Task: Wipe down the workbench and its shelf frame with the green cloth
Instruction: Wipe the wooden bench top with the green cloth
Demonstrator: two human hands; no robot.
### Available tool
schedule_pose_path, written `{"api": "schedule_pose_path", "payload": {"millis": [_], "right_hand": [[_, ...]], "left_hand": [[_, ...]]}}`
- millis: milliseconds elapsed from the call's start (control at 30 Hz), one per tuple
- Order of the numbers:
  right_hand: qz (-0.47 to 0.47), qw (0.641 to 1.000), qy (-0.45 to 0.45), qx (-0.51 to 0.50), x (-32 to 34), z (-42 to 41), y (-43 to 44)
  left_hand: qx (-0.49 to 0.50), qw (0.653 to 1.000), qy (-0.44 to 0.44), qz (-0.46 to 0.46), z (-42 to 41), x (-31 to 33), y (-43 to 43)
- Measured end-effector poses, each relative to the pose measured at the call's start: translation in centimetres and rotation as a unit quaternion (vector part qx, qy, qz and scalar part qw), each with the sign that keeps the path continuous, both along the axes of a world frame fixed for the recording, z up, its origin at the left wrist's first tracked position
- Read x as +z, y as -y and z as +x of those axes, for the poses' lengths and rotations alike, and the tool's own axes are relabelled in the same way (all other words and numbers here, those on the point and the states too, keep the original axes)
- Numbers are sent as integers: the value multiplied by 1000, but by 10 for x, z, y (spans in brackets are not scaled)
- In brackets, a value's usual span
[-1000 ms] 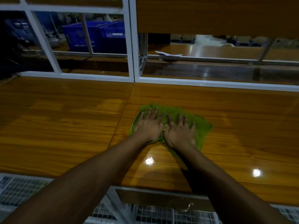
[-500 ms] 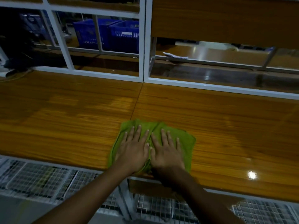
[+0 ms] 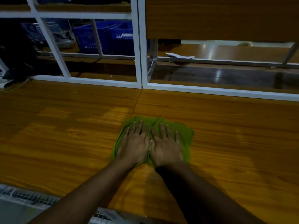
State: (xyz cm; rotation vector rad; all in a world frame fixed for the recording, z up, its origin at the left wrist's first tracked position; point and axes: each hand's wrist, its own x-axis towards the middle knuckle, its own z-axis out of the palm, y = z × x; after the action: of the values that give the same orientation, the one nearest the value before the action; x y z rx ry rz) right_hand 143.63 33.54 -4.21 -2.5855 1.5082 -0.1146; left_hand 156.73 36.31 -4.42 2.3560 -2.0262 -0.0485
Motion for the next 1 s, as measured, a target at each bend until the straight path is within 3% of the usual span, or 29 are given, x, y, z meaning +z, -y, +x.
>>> {"api": "schedule_pose_path", "payload": {"millis": [267,500,667,1000], "right_hand": [[13,1000,-11,21,2,4,115],[-5,999,-5,-48,0,-77,171],[0,993,-9,-118,0,-128,158],[-12,979,-13,-202,-3,-140,71]], "left_hand": [[40,999,-27,1,3,1,108],[-12,999,-34,-13,-75,0,180],[-73,996,-43,1,-122,0,186],[-128,989,-62,27,-138,2,118]]}}
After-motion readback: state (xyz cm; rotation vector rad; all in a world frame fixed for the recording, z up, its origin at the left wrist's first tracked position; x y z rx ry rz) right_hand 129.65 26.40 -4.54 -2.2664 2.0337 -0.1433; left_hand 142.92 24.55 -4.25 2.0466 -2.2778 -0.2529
